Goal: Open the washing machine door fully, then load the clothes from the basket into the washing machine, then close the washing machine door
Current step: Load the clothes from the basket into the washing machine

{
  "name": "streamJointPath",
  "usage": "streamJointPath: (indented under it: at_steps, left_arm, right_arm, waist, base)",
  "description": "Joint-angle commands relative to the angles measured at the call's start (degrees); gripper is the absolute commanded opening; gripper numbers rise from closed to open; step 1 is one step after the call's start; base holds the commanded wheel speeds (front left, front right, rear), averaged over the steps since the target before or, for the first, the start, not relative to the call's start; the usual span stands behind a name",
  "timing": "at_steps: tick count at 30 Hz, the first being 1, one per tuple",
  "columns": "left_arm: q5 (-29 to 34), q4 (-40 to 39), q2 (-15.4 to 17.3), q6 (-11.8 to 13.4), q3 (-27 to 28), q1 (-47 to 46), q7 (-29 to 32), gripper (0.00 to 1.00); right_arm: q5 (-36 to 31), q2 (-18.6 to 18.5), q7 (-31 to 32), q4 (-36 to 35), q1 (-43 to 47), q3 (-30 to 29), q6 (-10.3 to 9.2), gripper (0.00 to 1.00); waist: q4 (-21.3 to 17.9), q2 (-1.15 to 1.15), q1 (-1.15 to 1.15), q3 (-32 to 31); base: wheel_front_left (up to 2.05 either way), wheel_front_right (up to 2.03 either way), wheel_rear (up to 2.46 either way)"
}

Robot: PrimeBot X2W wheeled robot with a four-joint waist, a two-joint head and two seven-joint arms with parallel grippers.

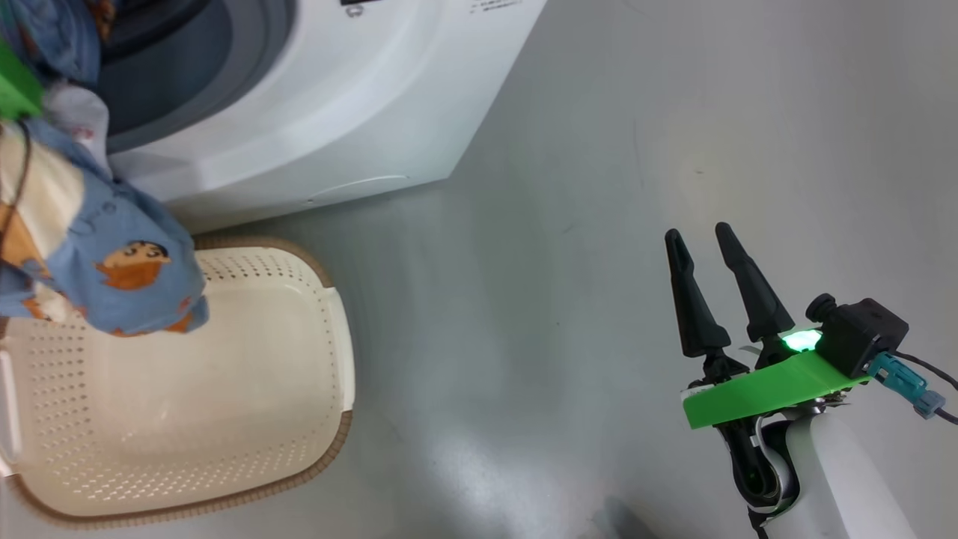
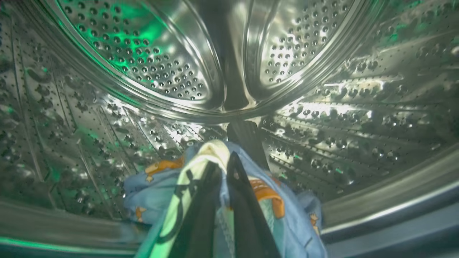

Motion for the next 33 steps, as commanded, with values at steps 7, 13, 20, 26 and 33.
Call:
streamJointPath:
  at_steps: [7, 13, 20, 26, 33]
  left_arm:
    - [3.8, -19.6, 5.8, 2.6, 6.6, -1.7, -1.2, 0.00]
    - [5.8, -18.2, 4.2, 1.6, 9.2, 3.4, -1.2, 0.00]
    - [5.9, -9.5, 3.0, 0.5, 7.2, 3.2, -1.2, 1.00]
    - [5.3, -4.2, 2.0, 0.4, 5.9, 2.4, -1.2, 1.00]
    - [3.4, -3.6, 1.1, 0.3, 4.3, 1.9, -1.2, 1.00]
  right_arm:
    - [1.1, 0.5, -0.3, -1.6, -0.6, 1.4, 0.14, 1.00]
    - [1.1, 0.7, -0.3, -1.5, -0.6, 1.7, 0.14, 1.00]
    - [0.9, 0.7, -0.3, -1.2, -0.3, 1.7, 0.14, 1.00]
    - [0.8, 0.2, -0.3, -1.2, 0.0, 1.6, 0.14, 1.00]
    - [0.7, -0.3, -0.3, -1.2, 0.1, 1.4, 0.14, 1.00]
  waist:
    - [-1.0, 0.00, 0.00, 2.0]
    - [-0.7, 0.00, 0.00, 1.6]
    - [0.1, 0.00, 0.00, 0.7]
    - [0.9, 0.00, 0.00, -0.1]
    - [1.8, 0.00, 0.00, -0.4]
  base:
    - [0.00, 0.00, 0.00]
    - [0.00, 0.00, 0.00]
    - [0.00, 0.00, 0.00]
    - [0.00, 0.00, 0.00]
    - [0.00, 0.00, 0.00]
